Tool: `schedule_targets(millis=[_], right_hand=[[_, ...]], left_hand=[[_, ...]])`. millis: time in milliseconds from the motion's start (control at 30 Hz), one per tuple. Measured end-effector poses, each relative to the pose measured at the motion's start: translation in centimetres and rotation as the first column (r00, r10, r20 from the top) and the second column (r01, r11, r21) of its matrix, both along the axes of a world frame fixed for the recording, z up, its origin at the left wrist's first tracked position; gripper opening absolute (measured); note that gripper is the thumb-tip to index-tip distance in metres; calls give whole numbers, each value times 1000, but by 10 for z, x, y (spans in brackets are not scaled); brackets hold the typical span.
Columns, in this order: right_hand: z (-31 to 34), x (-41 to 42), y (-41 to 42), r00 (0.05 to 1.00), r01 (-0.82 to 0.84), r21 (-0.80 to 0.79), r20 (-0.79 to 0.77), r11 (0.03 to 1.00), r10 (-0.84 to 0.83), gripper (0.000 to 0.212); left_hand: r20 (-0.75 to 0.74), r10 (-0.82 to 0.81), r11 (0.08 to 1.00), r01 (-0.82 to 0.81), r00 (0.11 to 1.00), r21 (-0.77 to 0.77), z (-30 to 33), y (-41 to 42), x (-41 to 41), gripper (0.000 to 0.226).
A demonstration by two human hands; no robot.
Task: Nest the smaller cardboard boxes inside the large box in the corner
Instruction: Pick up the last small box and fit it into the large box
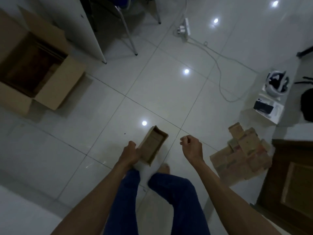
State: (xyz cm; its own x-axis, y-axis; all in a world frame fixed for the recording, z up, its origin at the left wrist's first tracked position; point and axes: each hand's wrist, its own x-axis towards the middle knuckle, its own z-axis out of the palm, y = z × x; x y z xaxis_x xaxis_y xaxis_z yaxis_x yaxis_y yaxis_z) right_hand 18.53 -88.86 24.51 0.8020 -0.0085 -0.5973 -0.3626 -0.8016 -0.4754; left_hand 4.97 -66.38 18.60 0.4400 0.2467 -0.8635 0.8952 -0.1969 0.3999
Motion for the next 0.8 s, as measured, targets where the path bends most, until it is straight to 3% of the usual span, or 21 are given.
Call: schedule_targets(millis=[233, 433, 500, 633, 700, 800], right_hand=[[-78, 27, 15, 983, -165, 5, -81, 986, 165, 32], [-199, 54, 24, 938, -325, -21, -139, 946, 319, 30], [-239, 57, 26, 918, -377, -23, -145, 926, 370, 29], [-307, 60, 33, 871, -467, -42, -195, 883, 451, 31], [-333, 63, 36, 833, -523, -75, -255, 849, 491, 47], [-368, 68, 40, 749, -640, -109, -309, 761, 586, 65]], left_hand=[[-31, 188, 982, -187, 982, 40, -69, 10, 23, 67], [-19, 381, 923, -379, 924, 63, -189, -6, 19, 70], [-73, 389, 919, -380, 919, 109, -227, -16, 6, 72], [-268, 321, 919, -230, 909, 320, -290, -42, -24, 80], [-256, 268, 902, -149, 929, 406, -314, -56, -35, 79], [-172, 349, 857, -240, 921, 455, -343, -64, -43, 83]])
